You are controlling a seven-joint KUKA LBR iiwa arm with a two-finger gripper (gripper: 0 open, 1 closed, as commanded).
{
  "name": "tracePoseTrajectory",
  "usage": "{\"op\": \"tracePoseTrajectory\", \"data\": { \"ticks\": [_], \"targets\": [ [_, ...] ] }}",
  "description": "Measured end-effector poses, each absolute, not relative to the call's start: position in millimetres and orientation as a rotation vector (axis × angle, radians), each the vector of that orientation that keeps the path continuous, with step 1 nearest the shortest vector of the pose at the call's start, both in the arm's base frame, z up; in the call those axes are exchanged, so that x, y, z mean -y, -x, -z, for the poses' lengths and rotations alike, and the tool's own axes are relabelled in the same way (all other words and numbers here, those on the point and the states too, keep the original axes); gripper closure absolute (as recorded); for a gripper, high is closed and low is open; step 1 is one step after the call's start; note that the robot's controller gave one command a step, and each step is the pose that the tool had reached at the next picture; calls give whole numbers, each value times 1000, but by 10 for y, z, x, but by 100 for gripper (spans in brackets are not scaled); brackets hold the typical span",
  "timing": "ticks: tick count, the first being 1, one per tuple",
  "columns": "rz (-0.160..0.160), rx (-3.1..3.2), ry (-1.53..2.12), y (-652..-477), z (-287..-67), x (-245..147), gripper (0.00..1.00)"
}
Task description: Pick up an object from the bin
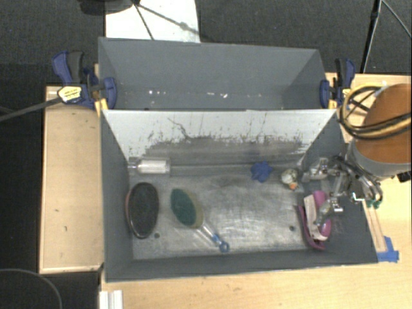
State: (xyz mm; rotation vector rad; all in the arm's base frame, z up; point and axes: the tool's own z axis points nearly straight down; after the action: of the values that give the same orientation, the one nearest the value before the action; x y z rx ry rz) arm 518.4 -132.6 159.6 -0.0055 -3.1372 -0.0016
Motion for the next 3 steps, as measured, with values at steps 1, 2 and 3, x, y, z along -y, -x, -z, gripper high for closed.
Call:
{"op": "tracePoseTrajectory", "data": {
  "ticks": [1, 2, 3],
  "targets": [
    [-3, 2943, -1114, -5591, -1586, 1508, 0],
    [-3, 2608, -1760, -5756, -1524, 1487, 0],
    [-3, 2890, -1250, -5877, -1505, 1443, 0]
  ]
}}
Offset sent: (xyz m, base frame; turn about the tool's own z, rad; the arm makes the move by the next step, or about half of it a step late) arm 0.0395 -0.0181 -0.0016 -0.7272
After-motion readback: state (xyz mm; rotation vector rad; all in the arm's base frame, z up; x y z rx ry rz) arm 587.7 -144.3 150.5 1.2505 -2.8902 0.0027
